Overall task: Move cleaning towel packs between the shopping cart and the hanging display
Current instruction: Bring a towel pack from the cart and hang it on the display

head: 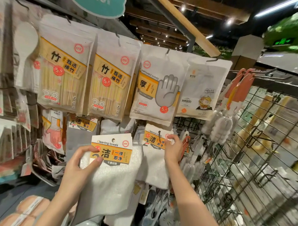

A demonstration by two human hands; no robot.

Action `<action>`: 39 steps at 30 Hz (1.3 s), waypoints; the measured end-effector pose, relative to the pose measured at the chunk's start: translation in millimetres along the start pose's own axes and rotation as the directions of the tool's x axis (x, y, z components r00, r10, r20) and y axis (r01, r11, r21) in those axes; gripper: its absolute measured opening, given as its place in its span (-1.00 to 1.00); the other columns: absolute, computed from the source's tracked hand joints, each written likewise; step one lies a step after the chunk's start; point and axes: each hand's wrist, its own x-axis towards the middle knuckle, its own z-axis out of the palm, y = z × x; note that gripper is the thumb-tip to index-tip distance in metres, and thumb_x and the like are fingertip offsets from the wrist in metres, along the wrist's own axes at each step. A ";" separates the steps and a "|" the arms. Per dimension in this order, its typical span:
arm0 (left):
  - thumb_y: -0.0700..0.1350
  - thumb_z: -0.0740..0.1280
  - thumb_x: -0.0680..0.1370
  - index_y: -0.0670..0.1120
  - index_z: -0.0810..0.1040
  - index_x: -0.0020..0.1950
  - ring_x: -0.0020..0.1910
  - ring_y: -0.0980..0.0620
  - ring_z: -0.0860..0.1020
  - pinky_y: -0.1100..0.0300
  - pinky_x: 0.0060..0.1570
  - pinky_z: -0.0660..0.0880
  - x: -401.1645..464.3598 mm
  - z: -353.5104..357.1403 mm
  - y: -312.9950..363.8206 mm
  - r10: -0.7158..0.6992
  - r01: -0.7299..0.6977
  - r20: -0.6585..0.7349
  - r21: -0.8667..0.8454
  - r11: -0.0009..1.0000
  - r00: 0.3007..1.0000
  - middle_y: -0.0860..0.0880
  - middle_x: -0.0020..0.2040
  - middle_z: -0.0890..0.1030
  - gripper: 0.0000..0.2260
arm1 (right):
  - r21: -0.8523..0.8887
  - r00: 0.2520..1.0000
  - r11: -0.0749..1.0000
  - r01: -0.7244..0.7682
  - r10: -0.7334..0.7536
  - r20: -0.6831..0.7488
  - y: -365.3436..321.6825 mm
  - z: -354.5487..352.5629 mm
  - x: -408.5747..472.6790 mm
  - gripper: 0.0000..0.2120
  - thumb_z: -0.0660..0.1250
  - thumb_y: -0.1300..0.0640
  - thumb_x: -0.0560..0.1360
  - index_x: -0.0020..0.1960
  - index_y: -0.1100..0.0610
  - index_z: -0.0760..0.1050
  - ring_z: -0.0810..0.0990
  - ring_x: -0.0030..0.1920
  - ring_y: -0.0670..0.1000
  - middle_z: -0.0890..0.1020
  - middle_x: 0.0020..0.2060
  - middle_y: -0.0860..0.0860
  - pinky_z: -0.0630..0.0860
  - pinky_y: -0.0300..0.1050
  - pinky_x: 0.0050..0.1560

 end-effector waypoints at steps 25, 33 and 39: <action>-0.12 0.42 0.34 0.17 0.36 0.33 0.31 0.37 0.32 0.20 0.36 0.26 -64.3 91.6 13.2 0.097 -0.096 -0.058 0.017 0.995 0.994 0.40 0.27 0.40 -0.41 | 0.228 0.822 0.954 0.192 -0.283 0.493 5.5 -94.0 -82.4 -0.48 0.46 0.20 0.40 0.32 0.05 0.41 0.40 0.15 -0.11 0.39 0.19 -0.02 0.27 -0.65 -0.04; -0.17 0.48 0.43 0.07 0.47 0.11 0.23 0.05 0.47 -0.04 0.27 0.40 -62.7 92.1 3.5 -0.023 0.019 -0.064 -0.068 0.998 0.998 0.08 0.18 0.52 -0.67 | 0.350 0.801 0.931 0.106 -0.289 0.525 16.3 -99.0 -84.2 -0.51 0.41 0.30 0.42 0.14 -0.16 0.33 0.51 0.11 -0.10 0.52 0.10 -0.13 0.47 -0.38 -0.08; -0.01 0.28 0.55 0.02 0.49 0.05 0.13 0.03 0.52 -0.08 0.24 0.41 -46.3 85.9 3.9 0.004 -0.015 -0.106 -0.106 0.994 0.994 0.05 0.07 0.57 -0.89 | 0.388 0.848 0.920 0.044 -0.240 0.473 10.8 -91.7 -72.3 -0.54 0.38 0.38 0.42 0.12 -0.07 0.35 0.52 0.03 -0.11 0.52 -0.01 -0.18 0.56 -0.16 -0.02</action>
